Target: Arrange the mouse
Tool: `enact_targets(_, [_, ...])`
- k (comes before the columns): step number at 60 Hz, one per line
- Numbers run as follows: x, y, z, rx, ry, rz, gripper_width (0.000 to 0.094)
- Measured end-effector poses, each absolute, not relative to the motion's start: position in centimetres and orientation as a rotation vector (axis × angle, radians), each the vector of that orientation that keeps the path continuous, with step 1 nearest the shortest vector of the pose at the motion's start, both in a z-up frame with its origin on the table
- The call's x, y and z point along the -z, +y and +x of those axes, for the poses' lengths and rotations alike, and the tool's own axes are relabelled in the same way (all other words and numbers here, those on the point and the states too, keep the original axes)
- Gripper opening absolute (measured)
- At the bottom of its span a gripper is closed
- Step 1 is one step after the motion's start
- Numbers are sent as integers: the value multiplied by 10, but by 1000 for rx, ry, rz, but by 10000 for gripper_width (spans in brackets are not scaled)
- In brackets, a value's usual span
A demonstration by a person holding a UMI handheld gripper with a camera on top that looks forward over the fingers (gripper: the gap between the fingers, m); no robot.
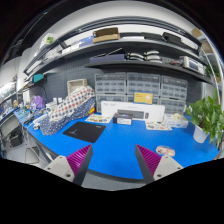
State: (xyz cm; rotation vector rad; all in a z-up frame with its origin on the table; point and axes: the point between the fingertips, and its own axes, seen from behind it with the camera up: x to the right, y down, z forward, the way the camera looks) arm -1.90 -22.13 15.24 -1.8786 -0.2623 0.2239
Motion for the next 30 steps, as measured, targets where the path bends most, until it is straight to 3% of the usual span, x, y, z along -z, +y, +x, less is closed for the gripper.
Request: enact_targets(30, [-23, -173, 166, 8, -74, -2087, 862])
